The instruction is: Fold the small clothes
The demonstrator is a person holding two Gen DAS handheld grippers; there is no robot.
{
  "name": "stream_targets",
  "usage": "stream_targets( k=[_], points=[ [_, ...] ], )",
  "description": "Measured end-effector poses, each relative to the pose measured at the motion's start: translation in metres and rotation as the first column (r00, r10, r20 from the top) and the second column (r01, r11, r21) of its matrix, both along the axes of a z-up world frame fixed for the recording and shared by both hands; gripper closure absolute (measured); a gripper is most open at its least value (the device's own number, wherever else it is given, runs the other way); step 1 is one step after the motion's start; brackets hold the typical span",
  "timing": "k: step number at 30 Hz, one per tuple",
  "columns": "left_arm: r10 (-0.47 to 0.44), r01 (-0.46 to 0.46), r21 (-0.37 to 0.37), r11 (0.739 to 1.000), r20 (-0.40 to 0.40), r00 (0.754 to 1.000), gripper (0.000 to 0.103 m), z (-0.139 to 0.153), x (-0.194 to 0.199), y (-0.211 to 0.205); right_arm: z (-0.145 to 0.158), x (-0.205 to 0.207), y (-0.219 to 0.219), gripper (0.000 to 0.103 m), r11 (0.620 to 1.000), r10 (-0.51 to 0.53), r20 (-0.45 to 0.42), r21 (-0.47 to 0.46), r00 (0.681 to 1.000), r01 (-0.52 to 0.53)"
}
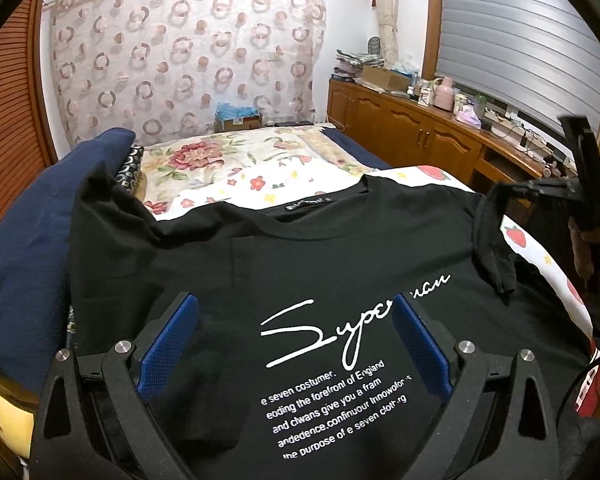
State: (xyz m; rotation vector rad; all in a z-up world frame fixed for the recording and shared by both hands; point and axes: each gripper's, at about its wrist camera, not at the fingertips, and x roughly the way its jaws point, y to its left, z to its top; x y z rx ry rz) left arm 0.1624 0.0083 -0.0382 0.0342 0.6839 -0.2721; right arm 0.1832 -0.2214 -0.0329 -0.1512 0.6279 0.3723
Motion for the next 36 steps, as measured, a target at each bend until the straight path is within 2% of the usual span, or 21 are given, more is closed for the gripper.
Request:
stream_targets(
  k=[6, 10, 13, 14, 18, 23, 32, 34, 35, 36],
  points=[
    [0.023, -0.023, 0.005, 1.000, 0.003, 1.000, 0.005, 0.001, -0.002, 0.008, 0.012, 0.031, 0.049, 0.100, 0.989, 0.144, 0.020, 0.007, 0.989, -0.145],
    [0.033, -0.033, 0.005, 0.999, 0.001, 0.999, 0.005, 0.001, -0.004, 0.012, 0.009, 0.047, 0.066, 0.100, 0.982, 0.190, 0.037, 0.007, 0.981, -0.191],
    [0.039, -0.039, 0.006, 0.999, -0.003, 0.999, 0.005, -0.001, -0.005, 0.014, 0.000, 0.055, 0.061, 0.077, 0.985, 0.171, 0.010, -0.003, 0.985, -0.171],
    [0.040, -0.040, 0.007, 0.999, -0.004, 0.999, 0.005, -0.001, -0.005, 0.015, -0.001, 0.060, 0.061, 0.065, 0.987, 0.161, 0.008, -0.004, 0.987, -0.161],
    [0.045, -0.045, 0.009, 0.999, -0.005, 0.999, 0.005, -0.001, -0.003, 0.017, -0.003, 0.041, 0.051, 0.063, 0.996, 0.090, -0.017, -0.024, 0.996, -0.091],
    [0.043, -0.043, 0.001, 0.999, -0.006, 0.999, 0.005, -0.003, -0.002, 0.016, -0.020, 0.015, 0.048, 0.063, 0.997, 0.076, -0.076, -0.002, 0.994, -0.076],
    [0.024, -0.024, 0.002, 1.000, -0.010, 1.000, 0.005, -0.004, -0.006, 0.011, -0.049, -0.013, 0.060, 0.064, 0.993, 0.117, -0.159, 0.014, 0.980, -0.116],
    [0.027, -0.027, 0.004, 1.000, -0.008, 1.000, 0.005, -0.003, -0.008, 0.012, -0.050, -0.015, 0.065, 0.077, 0.991, 0.132, -0.165, -0.002, 0.978, -0.134],
    [0.030, -0.030, 0.003, 1.000, -0.008, 1.000, 0.005, -0.003, -0.008, 0.013, -0.051, -0.015, 0.067, 0.095, 0.989, 0.140, -0.162, -0.018, 0.977, -0.145],
    [0.034, -0.034, 0.003, 0.999, -0.008, 0.999, 0.005, -0.003, -0.008, 0.015, -0.051, -0.015, 0.065, 0.101, 0.988, 0.149, -0.156, -0.028, 0.976, -0.155]
  ],
)
